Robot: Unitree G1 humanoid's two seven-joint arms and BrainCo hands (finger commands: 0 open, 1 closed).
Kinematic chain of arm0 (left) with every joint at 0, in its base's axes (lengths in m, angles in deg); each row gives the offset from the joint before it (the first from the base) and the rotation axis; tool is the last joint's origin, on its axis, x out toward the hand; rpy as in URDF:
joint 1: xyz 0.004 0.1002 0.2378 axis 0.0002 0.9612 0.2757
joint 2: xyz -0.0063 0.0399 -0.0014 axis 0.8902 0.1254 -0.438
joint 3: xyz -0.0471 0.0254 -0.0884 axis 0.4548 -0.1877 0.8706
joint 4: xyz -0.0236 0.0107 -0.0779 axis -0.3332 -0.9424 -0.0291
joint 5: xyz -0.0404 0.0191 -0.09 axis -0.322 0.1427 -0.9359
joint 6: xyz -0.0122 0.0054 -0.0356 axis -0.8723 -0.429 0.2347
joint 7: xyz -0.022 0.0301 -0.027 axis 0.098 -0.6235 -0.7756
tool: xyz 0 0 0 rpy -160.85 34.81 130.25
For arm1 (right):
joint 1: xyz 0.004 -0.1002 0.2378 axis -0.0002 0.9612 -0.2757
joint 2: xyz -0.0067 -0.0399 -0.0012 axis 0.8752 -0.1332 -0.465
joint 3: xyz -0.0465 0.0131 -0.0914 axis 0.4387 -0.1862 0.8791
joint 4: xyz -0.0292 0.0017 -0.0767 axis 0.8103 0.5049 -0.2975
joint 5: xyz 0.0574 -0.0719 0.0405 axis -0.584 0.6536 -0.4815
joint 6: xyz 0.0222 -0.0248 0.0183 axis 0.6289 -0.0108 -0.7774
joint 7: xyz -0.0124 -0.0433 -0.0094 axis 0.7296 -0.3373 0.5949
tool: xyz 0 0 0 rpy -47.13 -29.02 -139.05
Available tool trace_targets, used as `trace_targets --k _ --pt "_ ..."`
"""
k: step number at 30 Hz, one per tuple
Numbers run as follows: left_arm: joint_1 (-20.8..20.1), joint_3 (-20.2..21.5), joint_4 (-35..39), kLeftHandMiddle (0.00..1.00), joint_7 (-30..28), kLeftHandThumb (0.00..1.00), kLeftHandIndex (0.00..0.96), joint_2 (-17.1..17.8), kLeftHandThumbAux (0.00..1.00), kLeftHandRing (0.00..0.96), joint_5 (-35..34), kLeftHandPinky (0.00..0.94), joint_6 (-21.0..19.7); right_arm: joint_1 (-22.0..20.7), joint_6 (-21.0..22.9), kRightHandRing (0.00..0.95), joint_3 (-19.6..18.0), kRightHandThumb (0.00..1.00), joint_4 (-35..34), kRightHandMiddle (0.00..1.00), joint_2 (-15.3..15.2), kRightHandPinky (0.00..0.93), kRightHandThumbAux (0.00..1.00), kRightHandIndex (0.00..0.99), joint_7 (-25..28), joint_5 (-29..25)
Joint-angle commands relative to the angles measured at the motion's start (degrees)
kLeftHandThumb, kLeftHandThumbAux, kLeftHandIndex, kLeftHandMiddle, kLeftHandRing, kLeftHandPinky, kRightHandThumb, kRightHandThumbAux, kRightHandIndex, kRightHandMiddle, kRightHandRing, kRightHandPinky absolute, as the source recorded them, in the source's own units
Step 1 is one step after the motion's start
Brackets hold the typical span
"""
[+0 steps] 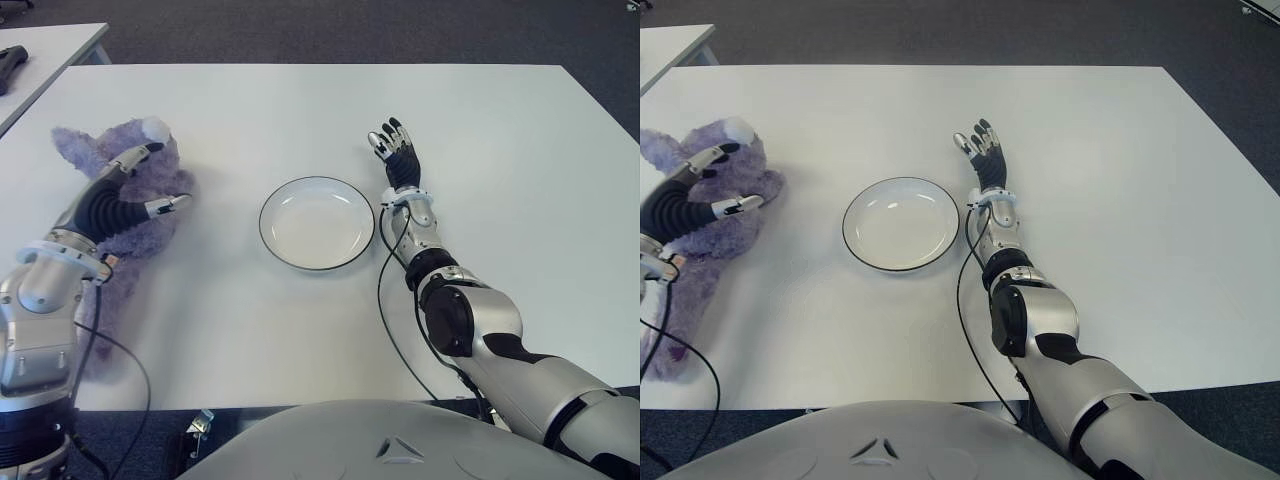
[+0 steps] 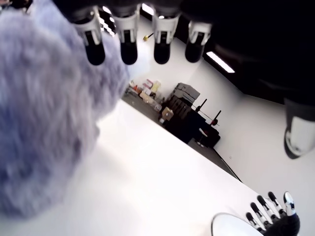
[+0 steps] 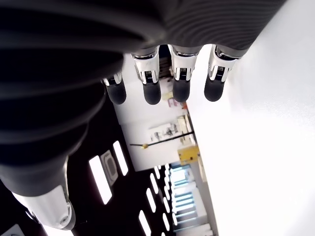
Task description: Put the doll into the plate.
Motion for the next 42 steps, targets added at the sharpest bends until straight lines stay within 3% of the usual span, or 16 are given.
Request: trace_targets --k 1,5,18,26,42 --pt "0.4 -4.49 -0.12 0.007 0.21 0.071 0.0 -4.01 0.447 0.021 -0.83 0.05 -0.7 10.99 7.71 0.015 -1.33 0.149 7.61 0.002 3.66 0.066 0.695 0.0 -0.91 -0.69" --pt "-0.61 -7.29 -0.55 0.005 1.38 0.074 0.0 -7.03 0.45 0.021 -0.78 0.036 0.11 10.89 7.79 0.017 -1.12 0.157 7.61 0.003 3.66 0.068 0.698 0.0 -1.2 -0.45" --pt "0.18 -8.12 1.13 0.0 0.98 0.047 0.0 -10.17 0.441 0.017 -0.58 0.019 -0.86 10.93 7.82 0.021 -1.11 0.165 7.58 0.009 3.51 0.067 0.702 0.0 -1.5 -0.48" --pt "1.1 -7.62 1.04 0.0 1.13 0.031 0.0 -10.3 0.456 0.013 0.04 0.014 -0.4 10.95 7.88 0.02 -1.17 0.166 7.58 0.009 3.25 0.064 0.701 0.0 -1.47 -0.51" --pt "2.97 -7.39 1.85 0.005 6.13 0.022 0.0 -7.67 0.452 0.009 11.32 0.005 2.27 10.9 7.87 0.02 -1.05 0.179 7.56 0.012 3.1 0.066 0.696 0.0 -1.16 -0.39"
